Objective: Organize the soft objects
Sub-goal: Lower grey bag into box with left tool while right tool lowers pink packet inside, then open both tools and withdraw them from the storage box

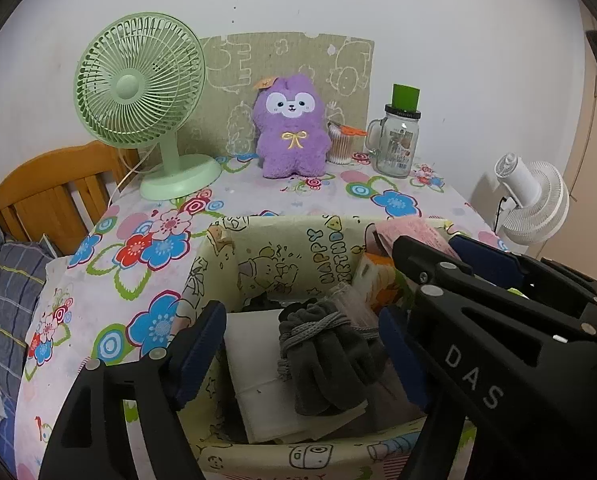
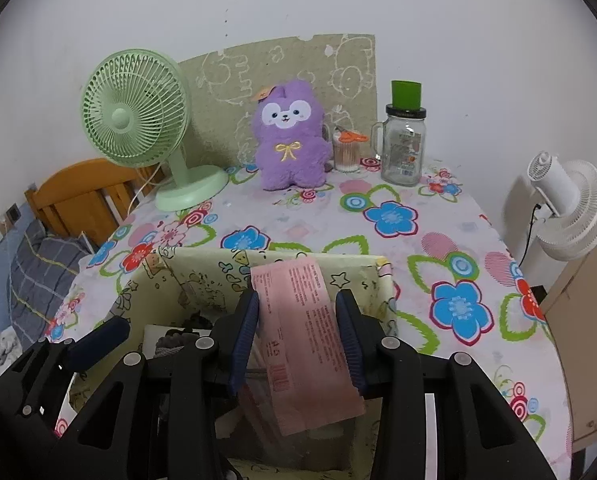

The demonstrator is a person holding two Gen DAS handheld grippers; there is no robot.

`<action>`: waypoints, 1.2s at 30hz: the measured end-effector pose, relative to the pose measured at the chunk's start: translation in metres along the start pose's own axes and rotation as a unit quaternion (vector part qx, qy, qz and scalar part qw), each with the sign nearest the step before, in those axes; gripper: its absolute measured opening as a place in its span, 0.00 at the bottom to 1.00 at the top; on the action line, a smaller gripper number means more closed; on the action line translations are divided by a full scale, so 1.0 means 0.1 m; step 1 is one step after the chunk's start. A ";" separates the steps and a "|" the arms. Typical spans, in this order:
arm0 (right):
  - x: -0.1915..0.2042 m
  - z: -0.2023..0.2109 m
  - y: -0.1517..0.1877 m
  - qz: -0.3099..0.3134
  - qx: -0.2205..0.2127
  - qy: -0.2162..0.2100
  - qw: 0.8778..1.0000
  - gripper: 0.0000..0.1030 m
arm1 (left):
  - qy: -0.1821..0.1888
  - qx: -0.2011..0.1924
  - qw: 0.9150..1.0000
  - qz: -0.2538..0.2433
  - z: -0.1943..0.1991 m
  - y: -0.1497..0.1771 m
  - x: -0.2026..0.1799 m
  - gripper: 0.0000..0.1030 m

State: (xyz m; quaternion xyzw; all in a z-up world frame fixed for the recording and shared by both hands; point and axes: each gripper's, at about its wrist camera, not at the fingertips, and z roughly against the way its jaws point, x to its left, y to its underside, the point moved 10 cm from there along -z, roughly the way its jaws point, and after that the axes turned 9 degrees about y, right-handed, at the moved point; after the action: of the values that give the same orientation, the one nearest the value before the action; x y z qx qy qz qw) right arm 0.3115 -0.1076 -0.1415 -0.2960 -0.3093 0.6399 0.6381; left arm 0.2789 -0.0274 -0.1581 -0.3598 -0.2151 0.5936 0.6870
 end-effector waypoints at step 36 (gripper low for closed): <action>-0.27 0.74 0.11 -0.027 -0.051 0.037 0.998 0.87 | 0.001 -0.052 0.999 0.001 0.63 0.03 -0.21 0.99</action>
State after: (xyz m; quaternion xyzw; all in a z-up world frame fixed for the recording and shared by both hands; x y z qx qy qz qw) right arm 0.2470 -0.1358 -0.1037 -0.3435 -0.3258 0.5940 0.6504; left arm 0.2273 -0.0330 -0.1168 -0.3959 -0.2444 0.5816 0.6673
